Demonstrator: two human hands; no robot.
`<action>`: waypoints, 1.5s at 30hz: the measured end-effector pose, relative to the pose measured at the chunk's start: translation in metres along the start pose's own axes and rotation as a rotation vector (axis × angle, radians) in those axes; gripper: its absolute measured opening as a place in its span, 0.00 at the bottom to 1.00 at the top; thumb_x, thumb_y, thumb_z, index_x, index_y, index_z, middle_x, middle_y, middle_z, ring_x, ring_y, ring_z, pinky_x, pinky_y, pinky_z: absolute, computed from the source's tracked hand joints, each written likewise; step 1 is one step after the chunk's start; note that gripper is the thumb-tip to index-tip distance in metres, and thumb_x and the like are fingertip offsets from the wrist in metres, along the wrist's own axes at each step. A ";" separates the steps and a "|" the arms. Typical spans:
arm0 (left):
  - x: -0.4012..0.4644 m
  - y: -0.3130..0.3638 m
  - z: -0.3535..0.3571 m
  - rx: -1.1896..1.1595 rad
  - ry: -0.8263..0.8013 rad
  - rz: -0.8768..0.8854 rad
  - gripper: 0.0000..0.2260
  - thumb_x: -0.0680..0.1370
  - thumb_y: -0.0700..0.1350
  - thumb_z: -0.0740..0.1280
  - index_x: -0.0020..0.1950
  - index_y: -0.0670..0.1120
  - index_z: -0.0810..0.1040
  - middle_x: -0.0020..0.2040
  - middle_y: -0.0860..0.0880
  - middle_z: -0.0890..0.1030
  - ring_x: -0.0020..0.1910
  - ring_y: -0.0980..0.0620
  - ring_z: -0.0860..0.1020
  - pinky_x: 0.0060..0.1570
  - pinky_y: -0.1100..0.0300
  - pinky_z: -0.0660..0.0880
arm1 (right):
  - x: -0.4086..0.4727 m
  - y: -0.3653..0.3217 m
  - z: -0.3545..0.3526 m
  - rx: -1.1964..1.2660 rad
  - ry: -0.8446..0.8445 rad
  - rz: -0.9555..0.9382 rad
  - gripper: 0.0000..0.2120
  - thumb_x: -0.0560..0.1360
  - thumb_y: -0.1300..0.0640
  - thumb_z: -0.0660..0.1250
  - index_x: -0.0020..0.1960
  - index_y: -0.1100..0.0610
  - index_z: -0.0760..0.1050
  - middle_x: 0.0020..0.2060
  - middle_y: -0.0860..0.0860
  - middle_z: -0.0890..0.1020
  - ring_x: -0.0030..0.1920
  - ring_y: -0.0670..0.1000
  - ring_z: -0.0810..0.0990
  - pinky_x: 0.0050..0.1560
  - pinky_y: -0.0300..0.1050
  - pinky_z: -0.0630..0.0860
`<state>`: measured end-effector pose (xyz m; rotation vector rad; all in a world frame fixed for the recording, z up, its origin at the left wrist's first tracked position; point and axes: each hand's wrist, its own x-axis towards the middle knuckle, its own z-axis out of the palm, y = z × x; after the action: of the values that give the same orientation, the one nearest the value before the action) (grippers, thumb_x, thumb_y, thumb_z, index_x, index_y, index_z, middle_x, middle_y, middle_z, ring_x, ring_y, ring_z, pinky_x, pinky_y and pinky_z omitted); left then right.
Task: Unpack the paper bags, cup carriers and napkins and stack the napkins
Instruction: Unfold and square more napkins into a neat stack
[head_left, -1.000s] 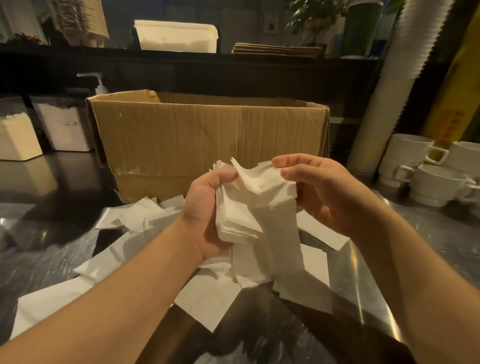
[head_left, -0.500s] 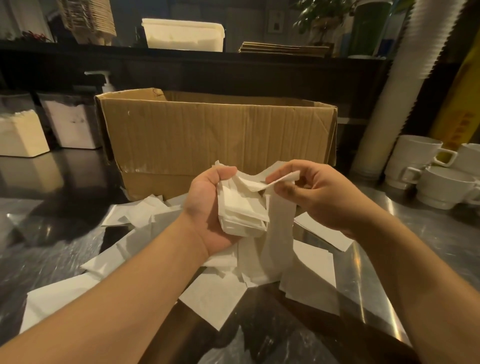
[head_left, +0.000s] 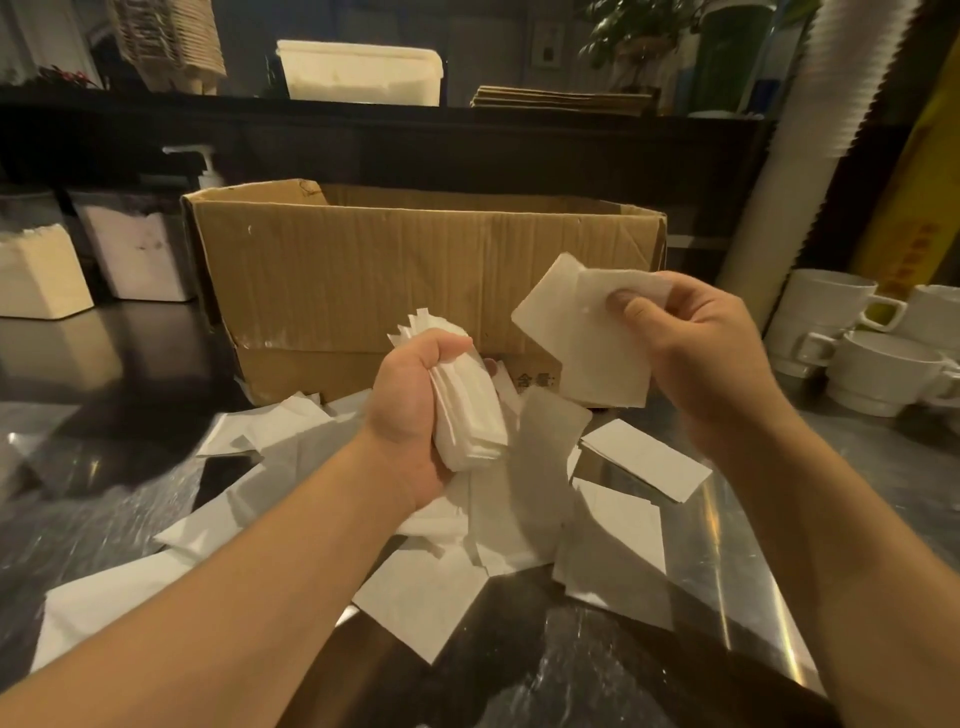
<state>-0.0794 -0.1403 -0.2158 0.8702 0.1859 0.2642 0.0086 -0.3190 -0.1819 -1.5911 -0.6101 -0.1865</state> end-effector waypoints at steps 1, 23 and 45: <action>0.000 0.000 0.001 0.010 0.017 0.032 0.04 0.75 0.44 0.66 0.45 0.44 0.78 0.40 0.45 0.79 0.37 0.46 0.77 0.48 0.48 0.74 | 0.000 -0.003 -0.002 0.116 -0.027 0.065 0.05 0.80 0.55 0.69 0.55 0.49 0.79 0.52 0.47 0.82 0.53 0.53 0.81 0.47 0.50 0.85; -0.004 -0.003 -0.003 -0.065 -0.306 -0.105 0.22 0.75 0.45 0.65 0.68 0.39 0.79 0.61 0.37 0.82 0.56 0.37 0.82 0.63 0.40 0.75 | -0.010 -0.012 0.011 0.144 -0.323 0.250 0.05 0.80 0.54 0.68 0.47 0.54 0.79 0.40 0.45 0.85 0.47 0.51 0.84 0.46 0.42 0.81; -0.011 0.000 0.002 -0.121 -0.193 -0.261 0.31 0.77 0.66 0.69 0.63 0.39 0.75 0.50 0.40 0.80 0.49 0.39 0.83 0.55 0.41 0.82 | 0.006 0.005 -0.002 -0.666 -0.376 0.321 0.16 0.79 0.39 0.66 0.58 0.49 0.74 0.48 0.45 0.79 0.47 0.45 0.78 0.40 0.40 0.72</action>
<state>-0.0895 -0.1455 -0.2143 0.7369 0.1011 -0.0524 0.0163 -0.3189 -0.1832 -2.3758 -0.5993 0.1777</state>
